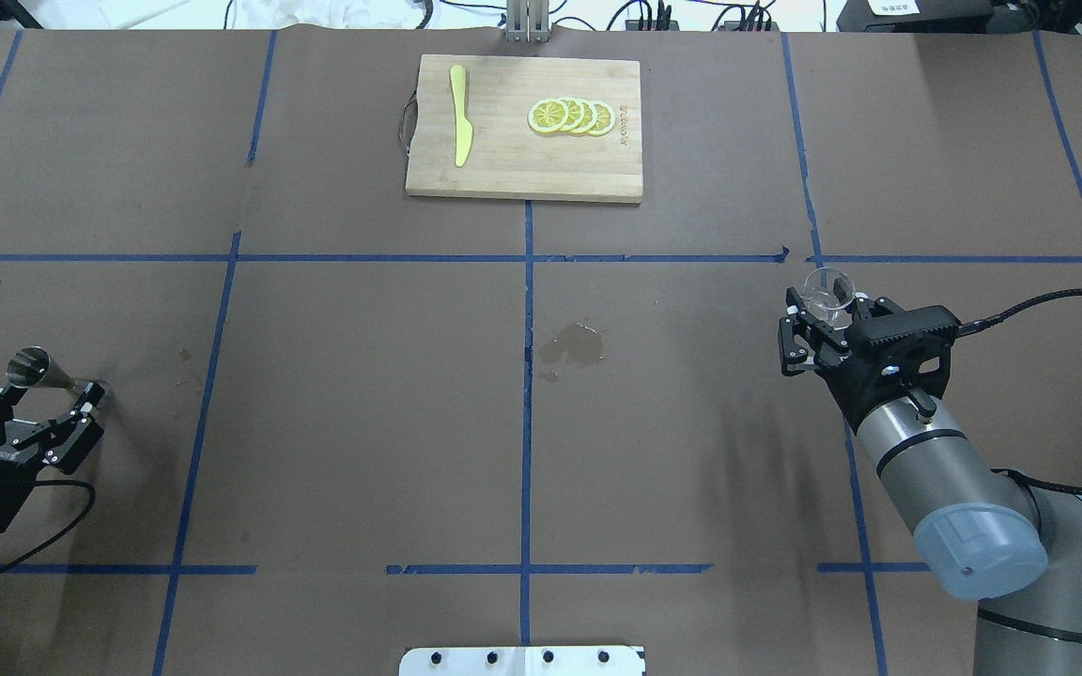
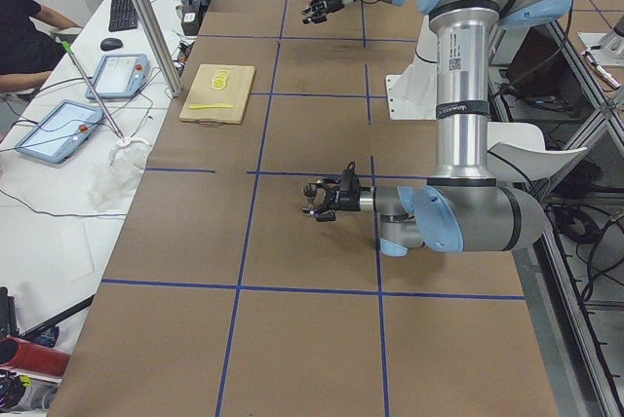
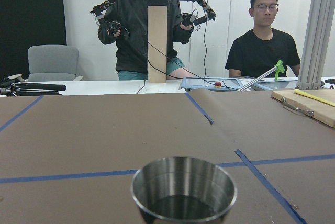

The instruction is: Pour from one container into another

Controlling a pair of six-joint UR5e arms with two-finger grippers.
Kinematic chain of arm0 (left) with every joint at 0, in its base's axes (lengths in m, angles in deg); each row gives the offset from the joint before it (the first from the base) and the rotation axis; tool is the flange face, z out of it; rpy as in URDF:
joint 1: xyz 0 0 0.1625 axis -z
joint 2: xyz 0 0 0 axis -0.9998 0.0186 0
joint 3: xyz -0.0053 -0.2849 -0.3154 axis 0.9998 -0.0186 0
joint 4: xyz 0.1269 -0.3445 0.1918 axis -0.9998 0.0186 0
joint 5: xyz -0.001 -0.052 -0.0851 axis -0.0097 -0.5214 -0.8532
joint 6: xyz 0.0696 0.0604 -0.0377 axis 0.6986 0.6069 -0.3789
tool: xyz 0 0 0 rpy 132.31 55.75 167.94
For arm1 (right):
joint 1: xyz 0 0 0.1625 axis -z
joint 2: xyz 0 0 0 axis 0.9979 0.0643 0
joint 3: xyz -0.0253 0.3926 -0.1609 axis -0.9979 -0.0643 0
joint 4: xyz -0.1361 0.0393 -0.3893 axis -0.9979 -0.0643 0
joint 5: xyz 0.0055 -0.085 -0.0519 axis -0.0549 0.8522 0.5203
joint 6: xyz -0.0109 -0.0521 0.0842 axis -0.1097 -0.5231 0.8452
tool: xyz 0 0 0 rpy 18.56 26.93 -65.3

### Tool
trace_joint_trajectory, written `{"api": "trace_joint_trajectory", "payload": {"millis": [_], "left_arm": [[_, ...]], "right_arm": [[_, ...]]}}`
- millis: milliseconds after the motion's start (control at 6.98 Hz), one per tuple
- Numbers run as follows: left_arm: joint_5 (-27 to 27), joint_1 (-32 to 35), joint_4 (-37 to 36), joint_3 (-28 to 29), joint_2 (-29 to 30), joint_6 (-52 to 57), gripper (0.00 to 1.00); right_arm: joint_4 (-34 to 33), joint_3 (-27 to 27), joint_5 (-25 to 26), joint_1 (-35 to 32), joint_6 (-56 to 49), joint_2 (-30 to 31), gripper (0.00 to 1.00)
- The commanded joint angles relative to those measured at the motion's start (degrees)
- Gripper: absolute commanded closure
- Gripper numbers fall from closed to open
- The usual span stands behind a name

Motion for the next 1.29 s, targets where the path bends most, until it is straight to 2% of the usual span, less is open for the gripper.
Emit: {"api": "trace_joint_trajectory", "payload": {"millis": [0,430,573,859,1146], "left_arm": [[1.32,-3.43,1.83,-0.09,-1.42,0.03,0.0],[6.76,-12.13,5.95,-0.09,-2.47,0.03,0.0],[7.82,-13.03,6.15,-0.09,-2.65,0.03,0.0],[8.45,-13.3,9.55,0.17,-7.81,0.03,0.0],[9.76,-13.21,11.76,1.31,-10.38,-0.41,0.0]], "right_arm": [[0.0,0.0,0.04,0.0,0.0,0.0,1.0],[0.09,0.09,0.04,0.0,0.0,0.0,1.0],[0.09,0.09,0.04,0.0,0.0,0.0,1.0],[0.0,0.09,-0.05,0.0,0.0,0.0,1.0],[0.0,0.35,0.04,0.0,0.0,0.0,1.0]]}}
